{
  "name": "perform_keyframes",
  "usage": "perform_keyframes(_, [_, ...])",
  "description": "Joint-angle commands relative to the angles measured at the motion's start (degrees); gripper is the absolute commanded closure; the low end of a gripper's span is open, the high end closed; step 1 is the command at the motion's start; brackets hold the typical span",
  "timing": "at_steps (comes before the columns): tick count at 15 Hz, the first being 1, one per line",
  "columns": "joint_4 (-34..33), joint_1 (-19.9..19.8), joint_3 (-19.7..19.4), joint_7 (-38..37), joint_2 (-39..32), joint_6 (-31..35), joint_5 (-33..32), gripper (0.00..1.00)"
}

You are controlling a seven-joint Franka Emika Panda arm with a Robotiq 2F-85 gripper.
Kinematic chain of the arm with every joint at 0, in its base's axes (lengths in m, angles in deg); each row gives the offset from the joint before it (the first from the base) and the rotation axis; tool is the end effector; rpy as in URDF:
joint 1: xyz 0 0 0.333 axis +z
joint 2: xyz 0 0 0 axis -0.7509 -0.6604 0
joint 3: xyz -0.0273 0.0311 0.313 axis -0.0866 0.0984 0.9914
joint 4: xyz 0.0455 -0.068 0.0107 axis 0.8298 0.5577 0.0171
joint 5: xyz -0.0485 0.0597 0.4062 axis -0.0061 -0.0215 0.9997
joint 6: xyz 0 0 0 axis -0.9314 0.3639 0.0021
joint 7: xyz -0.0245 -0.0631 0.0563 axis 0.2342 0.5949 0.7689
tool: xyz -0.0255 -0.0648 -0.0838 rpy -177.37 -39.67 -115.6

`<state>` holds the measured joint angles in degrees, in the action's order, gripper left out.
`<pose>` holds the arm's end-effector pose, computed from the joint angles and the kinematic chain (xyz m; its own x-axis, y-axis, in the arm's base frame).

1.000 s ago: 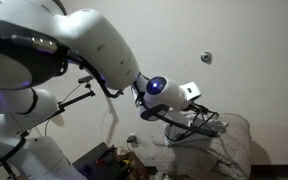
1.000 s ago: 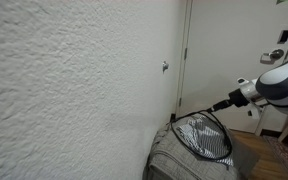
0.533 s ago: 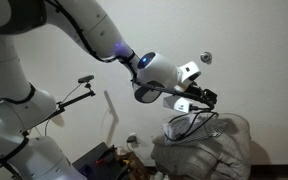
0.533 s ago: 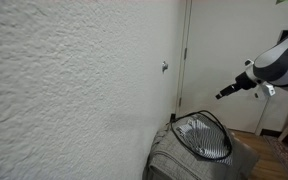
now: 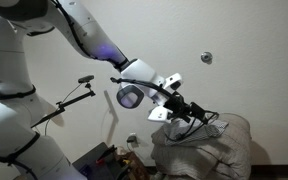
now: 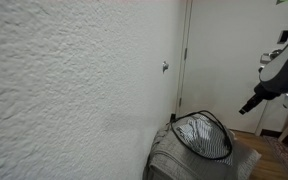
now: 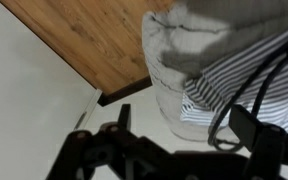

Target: Untangle the wire

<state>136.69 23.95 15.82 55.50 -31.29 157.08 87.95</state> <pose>0.4387 -0.1902 0.1505 0.9193 0.0598 0.3891 -0.0411 -0.9685 0.2457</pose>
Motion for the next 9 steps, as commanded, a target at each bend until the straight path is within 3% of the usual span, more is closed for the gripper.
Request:
perform_keyframes(1, [1.1,12.7,-11.1,8.4,-2.8,-2.5,4.4,0.0])
perform_keyframes(4, [-0.1,16.3,-14.3,11.8,-5.5,-6.8,0.4,0.0])
perform_keyframes(5, [0.2,19.1,-18.2,4.1,-6.6,-6.5,-10.0,0.0])
perform_keyframes(6, [-1.5,14.5,-12.4,11.3,-6.8,-7.0,-5.8,0.0])
perform_keyframes(9, [-2.4,6.0,-3.3,8.1,-7.2,-5.1,-12.9,0.0])
